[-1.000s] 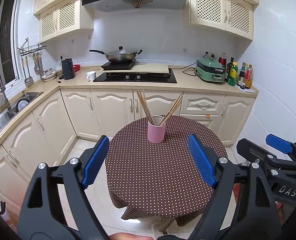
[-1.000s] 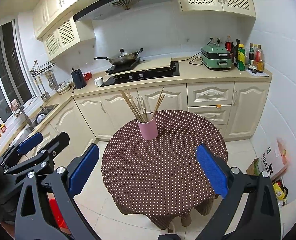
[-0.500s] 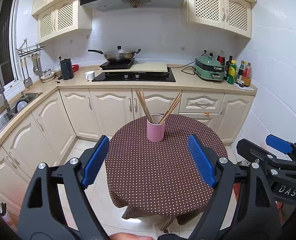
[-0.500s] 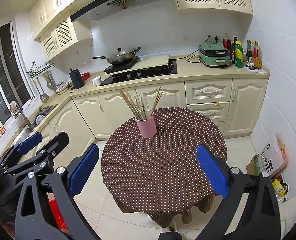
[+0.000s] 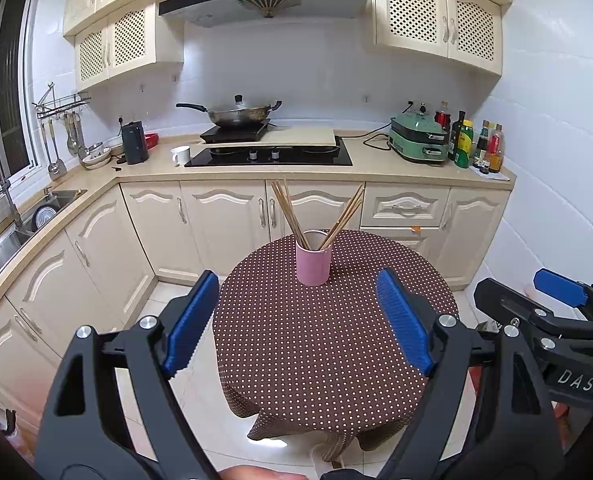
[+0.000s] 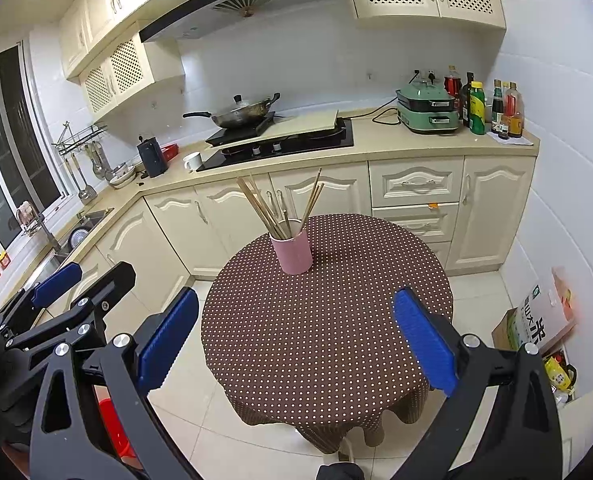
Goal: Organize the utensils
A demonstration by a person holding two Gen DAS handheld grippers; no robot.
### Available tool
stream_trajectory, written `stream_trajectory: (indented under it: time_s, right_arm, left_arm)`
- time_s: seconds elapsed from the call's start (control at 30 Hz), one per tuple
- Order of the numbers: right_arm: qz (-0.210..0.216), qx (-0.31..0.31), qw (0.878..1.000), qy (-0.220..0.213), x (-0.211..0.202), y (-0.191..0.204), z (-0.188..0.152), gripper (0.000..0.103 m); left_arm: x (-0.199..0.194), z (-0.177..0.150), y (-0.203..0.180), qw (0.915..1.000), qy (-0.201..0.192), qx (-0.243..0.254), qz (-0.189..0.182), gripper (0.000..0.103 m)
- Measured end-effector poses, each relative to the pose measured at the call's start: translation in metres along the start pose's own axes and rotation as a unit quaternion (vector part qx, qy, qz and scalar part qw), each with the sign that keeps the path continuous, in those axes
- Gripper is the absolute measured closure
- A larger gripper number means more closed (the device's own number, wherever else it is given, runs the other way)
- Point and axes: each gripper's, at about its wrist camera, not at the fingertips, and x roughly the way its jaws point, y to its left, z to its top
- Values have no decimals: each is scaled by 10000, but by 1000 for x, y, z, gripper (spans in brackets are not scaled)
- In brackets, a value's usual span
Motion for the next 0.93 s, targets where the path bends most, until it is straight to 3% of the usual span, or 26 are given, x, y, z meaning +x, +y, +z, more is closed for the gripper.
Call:
stream_trajectory:
  time_s: [0.93]
  right_arm:
    - [-72, 80, 9999, 75, 3, -2, -3, 8]
  left_arm:
    - [6, -2, 4, 9997, 199, -74, -83, 23]
